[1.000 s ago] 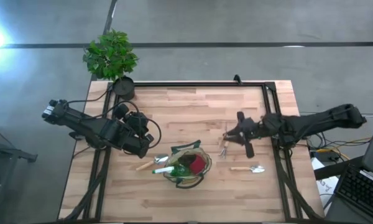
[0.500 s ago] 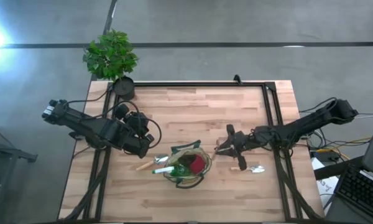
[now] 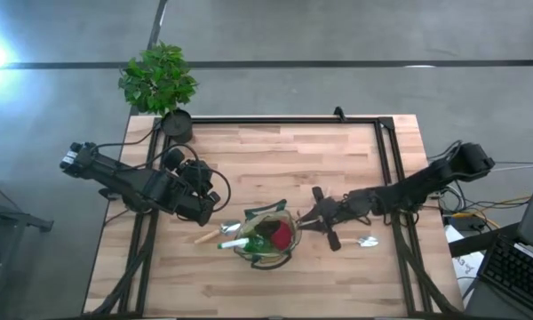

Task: Pick & Place Garden tools in Gardening bag
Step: Put the top trowel into the gardening bag

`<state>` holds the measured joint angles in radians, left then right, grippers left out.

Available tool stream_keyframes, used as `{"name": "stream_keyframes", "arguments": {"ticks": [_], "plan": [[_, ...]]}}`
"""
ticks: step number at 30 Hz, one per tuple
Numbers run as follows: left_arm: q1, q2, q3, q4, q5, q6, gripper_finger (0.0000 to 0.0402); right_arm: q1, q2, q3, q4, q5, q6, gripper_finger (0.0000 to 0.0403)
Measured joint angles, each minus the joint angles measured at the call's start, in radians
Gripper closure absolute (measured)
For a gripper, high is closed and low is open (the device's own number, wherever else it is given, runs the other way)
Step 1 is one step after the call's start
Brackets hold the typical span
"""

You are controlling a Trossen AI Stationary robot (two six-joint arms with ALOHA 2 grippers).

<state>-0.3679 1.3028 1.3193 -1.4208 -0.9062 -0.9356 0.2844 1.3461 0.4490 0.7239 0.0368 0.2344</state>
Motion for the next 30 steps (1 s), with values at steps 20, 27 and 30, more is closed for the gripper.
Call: {"name": "stream_keyframes", "arguments": {"ticks": [20,27,30], "plan": [[0.0,0.0,0.0,0.0,0.0,0.0,0.0241,0.006,0.214,0.019,0.006,0.0,0.046,0.0354],[0.0,0.0,0.0,0.005,-0.006,-0.001,0.0241,0.006,0.222,0.019,0.002,0.001,0.063,0.0346],[0.0,0.0,0.0,0.007,-0.007,-0.001,0.0241,0.006,0.214,0.019,-0.005,0.0,0.066,0.0301]]}}
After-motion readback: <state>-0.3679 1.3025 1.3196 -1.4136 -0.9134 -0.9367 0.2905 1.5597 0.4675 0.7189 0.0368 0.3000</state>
